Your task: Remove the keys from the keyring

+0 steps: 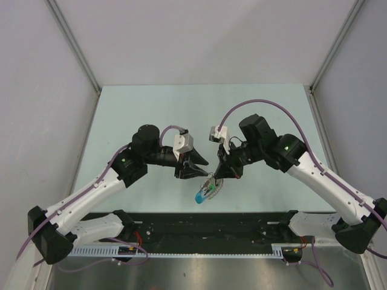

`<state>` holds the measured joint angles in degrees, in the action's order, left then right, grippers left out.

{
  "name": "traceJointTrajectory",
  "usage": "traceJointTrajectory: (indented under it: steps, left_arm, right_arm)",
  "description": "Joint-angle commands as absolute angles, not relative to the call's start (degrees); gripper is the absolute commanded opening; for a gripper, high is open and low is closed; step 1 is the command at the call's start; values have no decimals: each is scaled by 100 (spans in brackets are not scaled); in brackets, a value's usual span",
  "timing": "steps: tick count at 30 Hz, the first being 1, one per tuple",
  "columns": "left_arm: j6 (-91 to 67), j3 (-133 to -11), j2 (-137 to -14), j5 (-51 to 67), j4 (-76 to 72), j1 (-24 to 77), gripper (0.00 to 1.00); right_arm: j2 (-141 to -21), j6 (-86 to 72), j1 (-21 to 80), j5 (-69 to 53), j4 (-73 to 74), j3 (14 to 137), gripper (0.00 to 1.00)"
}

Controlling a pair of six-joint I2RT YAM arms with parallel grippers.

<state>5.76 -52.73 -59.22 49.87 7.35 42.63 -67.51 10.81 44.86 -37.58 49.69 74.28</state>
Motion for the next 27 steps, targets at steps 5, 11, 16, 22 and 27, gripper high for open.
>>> traceJointTrajectory:
  steps: [5,11,16,22,27]
  left_arm:
    - [123,-5317,-6266,5625,299,4289,43]
    - [149,-5326,-6389,5730,395,4289,40]
    - [202,-5370,-6486,5827,483,4289,34]
    - [413,-5475,-6609,6029,800,4289,30]
    - [439,-5493,-6636,6152,765,4289,26]
  right_arm:
    - [-6847,1178,4438,-4245,4975,7734,0]
    - [-6855,1169,4447,-4298,4922,7734,0]
    - [-6873,1169,4438,-4316,4878,7734,0]
    - [-6864,1134,4447,-4351,4825,7734,0]
    - [-6917,1134,4482,-4368,4799,7734,0]
